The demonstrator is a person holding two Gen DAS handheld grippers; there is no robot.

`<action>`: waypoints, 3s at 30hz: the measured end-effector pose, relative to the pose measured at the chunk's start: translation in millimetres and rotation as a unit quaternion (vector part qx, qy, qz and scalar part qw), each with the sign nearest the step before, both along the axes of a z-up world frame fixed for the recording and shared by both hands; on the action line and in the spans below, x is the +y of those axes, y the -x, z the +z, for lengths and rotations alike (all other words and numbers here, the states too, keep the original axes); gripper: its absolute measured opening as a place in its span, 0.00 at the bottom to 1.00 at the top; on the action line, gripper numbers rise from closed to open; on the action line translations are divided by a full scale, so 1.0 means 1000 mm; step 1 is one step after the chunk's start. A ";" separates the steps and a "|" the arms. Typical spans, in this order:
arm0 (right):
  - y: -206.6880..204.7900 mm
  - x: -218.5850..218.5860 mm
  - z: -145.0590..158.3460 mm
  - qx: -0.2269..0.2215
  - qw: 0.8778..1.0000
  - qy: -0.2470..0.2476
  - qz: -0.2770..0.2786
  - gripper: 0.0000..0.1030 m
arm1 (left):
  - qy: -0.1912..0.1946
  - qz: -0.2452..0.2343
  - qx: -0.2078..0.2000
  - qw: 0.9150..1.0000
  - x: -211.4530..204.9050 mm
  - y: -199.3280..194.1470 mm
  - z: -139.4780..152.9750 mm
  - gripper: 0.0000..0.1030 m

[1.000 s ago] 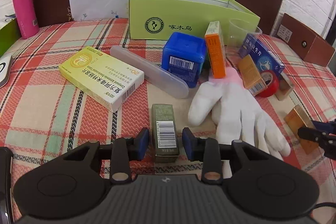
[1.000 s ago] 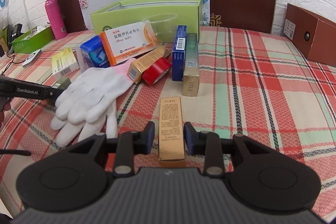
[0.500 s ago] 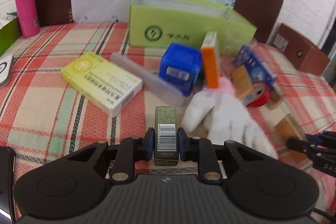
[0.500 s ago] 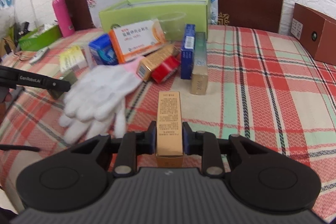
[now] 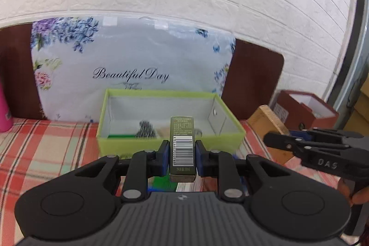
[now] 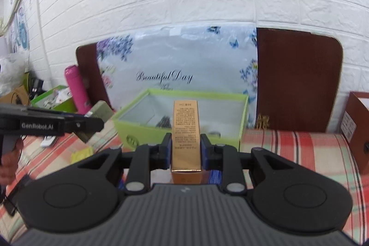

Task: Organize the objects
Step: 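Place both boxes into the lime-green box and open both grippers, then move both grippers back toward the white gloves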

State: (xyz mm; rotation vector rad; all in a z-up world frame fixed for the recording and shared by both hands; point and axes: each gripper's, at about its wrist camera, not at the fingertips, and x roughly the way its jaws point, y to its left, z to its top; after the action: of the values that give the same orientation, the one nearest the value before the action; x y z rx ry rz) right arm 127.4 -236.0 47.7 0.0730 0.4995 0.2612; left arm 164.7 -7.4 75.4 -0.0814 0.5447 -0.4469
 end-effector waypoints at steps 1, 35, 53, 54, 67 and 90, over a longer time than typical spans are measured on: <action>-0.016 0.000 0.001 0.002 1.000 -0.002 -0.001 0.23 | 0.002 0.002 0.003 1.000 -0.003 -0.013 0.002 0.23; -0.062 0.003 -0.032 -0.041 0.994 0.085 -0.060 1.00 | -0.065 0.099 0.030 0.992 0.006 -0.072 -0.024 0.79; 0.077 0.009 -0.063 0.005 0.996 0.044 -0.081 1.00 | -0.085 0.105 0.055 0.989 -0.009 0.049 -0.047 0.79; 0.081 0.009 -0.067 0.009 0.996 0.043 -0.083 1.00 | -0.084 0.107 0.060 0.989 -0.008 0.053 -0.050 0.79; 0.115 0.008 -0.101 0.058 0.993 0.022 -0.105 1.00 | -0.076 0.101 0.117 0.985 -0.004 0.078 -0.084 0.79; 0.126 -0.002 -0.108 0.081 0.991 0.006 -0.105 1.00 | -0.051 -0.032 0.130 0.990 -0.021 0.095 -0.106 0.18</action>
State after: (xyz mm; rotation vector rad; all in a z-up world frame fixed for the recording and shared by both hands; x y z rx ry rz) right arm 1.0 -237.9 -60.6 0.1362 0.6502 0.0453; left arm 70.0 -28.1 -31.0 -0.0235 0.8282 -0.4727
